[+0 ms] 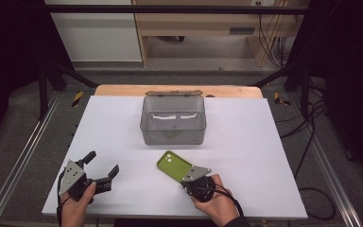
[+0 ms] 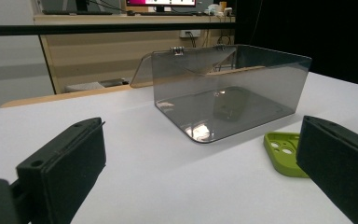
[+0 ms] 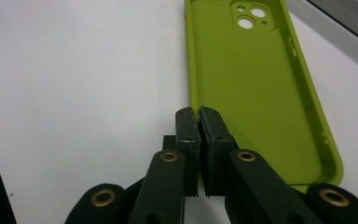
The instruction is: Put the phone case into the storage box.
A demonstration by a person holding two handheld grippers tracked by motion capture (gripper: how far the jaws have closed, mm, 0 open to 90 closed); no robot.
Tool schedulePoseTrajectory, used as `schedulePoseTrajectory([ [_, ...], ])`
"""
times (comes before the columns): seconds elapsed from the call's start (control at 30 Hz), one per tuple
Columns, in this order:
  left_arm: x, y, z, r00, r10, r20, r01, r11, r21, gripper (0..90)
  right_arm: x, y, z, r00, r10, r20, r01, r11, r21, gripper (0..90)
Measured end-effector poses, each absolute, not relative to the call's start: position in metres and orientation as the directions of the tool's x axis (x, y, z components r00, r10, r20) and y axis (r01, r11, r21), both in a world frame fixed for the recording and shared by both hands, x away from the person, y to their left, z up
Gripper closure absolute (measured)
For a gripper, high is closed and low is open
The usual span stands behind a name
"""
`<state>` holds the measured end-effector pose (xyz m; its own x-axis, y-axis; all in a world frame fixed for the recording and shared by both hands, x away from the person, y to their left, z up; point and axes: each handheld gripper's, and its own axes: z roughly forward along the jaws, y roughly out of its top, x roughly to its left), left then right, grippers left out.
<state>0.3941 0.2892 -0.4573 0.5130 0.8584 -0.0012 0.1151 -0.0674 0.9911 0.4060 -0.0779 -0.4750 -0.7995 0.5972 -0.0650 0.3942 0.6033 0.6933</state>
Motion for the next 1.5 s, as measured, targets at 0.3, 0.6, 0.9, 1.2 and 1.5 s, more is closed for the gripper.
schedulePoseTrajectory([
  [0.3,0.393,0.29,-0.456,0.516,0.856,-0.03,0.129,-0.043,0.991,1.1,0.402,-0.081,-0.472,-0.787,0.617,-0.013,0.41,0.539,0.736,88.0],
  [0.6,0.39,0.286,-0.455,0.526,0.848,-0.065,0.135,-0.007,0.991,1.0,0.39,-0.082,-0.459,-0.763,0.645,0.036,0.4,0.43,0.809,88.0],
  [0.9,0.388,0.283,-0.453,0.527,0.839,-0.136,0.159,0.059,0.985,1.0,0.386,-0.077,-0.448,-0.743,0.669,0.04,0.367,0.356,0.859,87.9],
  [1.2,0.384,0.269,-0.448,0.528,0.833,-0.165,0.167,0.089,0.982,1.0,0.383,-0.073,-0.44,-0.709,0.701,0.079,0.343,0.245,0.907,87.9],
  [1.5,0.39,0.239,-0.423,0.583,0.8,-0.14,0.13,0.079,0.988,1.1,0.385,-0.062,-0.433,-0.683,0.722,0.109,0.316,0.157,0.936,87.9],
])
